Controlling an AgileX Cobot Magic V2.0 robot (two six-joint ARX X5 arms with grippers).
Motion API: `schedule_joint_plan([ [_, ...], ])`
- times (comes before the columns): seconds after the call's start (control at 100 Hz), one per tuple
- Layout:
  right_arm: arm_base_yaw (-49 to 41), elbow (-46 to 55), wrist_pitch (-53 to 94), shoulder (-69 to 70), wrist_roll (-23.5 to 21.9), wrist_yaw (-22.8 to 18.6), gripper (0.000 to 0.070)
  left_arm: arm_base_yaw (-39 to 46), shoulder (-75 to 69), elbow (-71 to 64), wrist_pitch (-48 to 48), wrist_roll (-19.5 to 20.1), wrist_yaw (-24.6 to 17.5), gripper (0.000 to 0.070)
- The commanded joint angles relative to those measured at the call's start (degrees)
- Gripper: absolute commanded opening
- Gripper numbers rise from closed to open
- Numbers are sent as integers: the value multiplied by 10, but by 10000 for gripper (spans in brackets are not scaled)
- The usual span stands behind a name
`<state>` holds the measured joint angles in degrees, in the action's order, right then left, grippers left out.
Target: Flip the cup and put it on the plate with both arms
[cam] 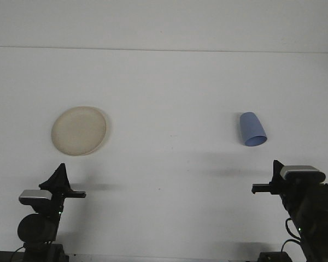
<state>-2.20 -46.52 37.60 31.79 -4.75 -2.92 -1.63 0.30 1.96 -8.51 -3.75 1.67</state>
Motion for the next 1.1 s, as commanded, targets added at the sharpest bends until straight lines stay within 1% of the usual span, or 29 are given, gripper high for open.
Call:
schedule_joint_plan([
  [0.0, 0, -29, 21, 35, 3, 1, 3, 0, -1, -11, -6, 1, 0, 13],
  [0.1, 0, -57, 55, 79, 3, 0, 3, 0, -1, -11, -6, 1, 0, 13],
  [0.23, 0, -64, 71, 116, 2, 0, 3, 0, -1, -11, -6, 1, 0, 13],
  [0.57, 0, -64, 79, 129, 3, -1, 12, 0, -1, -11, -6, 1, 0, 13],
  [0.6, 0, -64, 80, 129, 3, -1, 32, 0, -1, -11, -6, 1, 0, 13],
  [0.62, 0, -64, 80, 129, 3, -1, 59, 0, -1, -11, -6, 1, 0, 13],
  [0.74, 0, -64, 80, 129, 2, 0, 319, 0, -1, -11, -6, 1, 0, 13],
  [0.78, 0, -64, 80, 129, 2, 0, 385, 0, -1, -11, -6, 1, 0, 13],
  [0.82, 0, -64, 80, 129, 2, 0, 434, 0, -1, -11, -6, 1, 0, 13],
  [0.87, 0, -64, 80, 128, 2, 0, 457, 0, -1, -11, -6, 1, 0, 13],
  [1.09, 0, -64, 74, 130, 3, 5, 455, 0, -1, -11, -6, 1, 0, 13],
])
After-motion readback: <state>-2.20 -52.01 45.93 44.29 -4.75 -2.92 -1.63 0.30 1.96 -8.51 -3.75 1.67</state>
